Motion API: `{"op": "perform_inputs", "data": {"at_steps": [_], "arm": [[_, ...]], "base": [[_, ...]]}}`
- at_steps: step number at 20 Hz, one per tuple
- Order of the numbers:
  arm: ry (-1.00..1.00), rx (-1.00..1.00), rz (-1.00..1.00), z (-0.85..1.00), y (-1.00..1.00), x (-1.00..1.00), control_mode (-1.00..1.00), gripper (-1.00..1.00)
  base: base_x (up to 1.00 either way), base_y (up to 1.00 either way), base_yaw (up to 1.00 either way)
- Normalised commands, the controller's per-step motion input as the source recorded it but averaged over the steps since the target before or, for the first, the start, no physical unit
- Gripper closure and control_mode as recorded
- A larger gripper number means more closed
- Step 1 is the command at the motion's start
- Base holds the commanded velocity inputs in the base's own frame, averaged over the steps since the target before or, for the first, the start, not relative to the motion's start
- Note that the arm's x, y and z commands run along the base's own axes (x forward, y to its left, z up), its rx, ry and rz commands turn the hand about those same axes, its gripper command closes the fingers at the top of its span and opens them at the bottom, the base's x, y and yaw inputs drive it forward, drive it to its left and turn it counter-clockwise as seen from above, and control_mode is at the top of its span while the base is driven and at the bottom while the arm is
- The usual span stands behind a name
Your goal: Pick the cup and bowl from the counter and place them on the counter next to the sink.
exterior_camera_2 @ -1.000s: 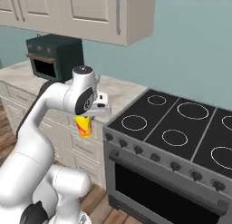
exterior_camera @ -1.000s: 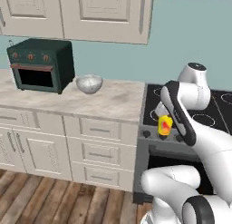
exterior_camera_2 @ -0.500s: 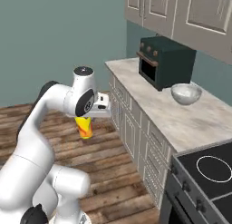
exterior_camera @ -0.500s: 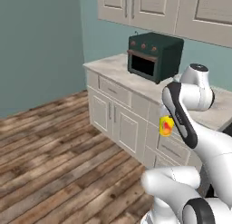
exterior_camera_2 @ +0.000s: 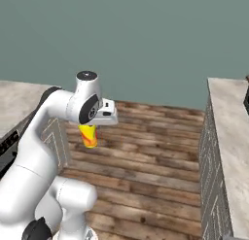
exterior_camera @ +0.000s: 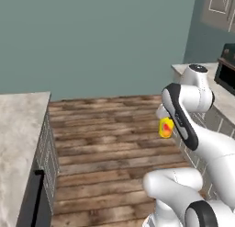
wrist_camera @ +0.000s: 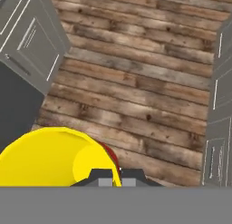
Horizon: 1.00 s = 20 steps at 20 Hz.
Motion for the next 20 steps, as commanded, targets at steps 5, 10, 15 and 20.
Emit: {"op": "perform_inputs", "data": {"at_steps": [5, 10, 15, 20], "arm": [[0.00, 0.00, 0.00, 0.00, 0.00, 0.00, 1.00, 1.00], [0.00, 0.00, 0.00, 0.00, 0.00, 0.00, 1.00, 1.00], [0.00, 0.00, 0.00, 0.00, 0.00, 0.00, 1.00, 1.00], [0.00, 0.00, 0.00, 0.00, 0.00, 0.00, 1.00, 1.00]], "base": [[0.05, -0.64, 0.78], [-0.05, -0.57, 0.74], [-0.16, -0.29, 0.72], [-0.06, -0.07, 0.66]]}}
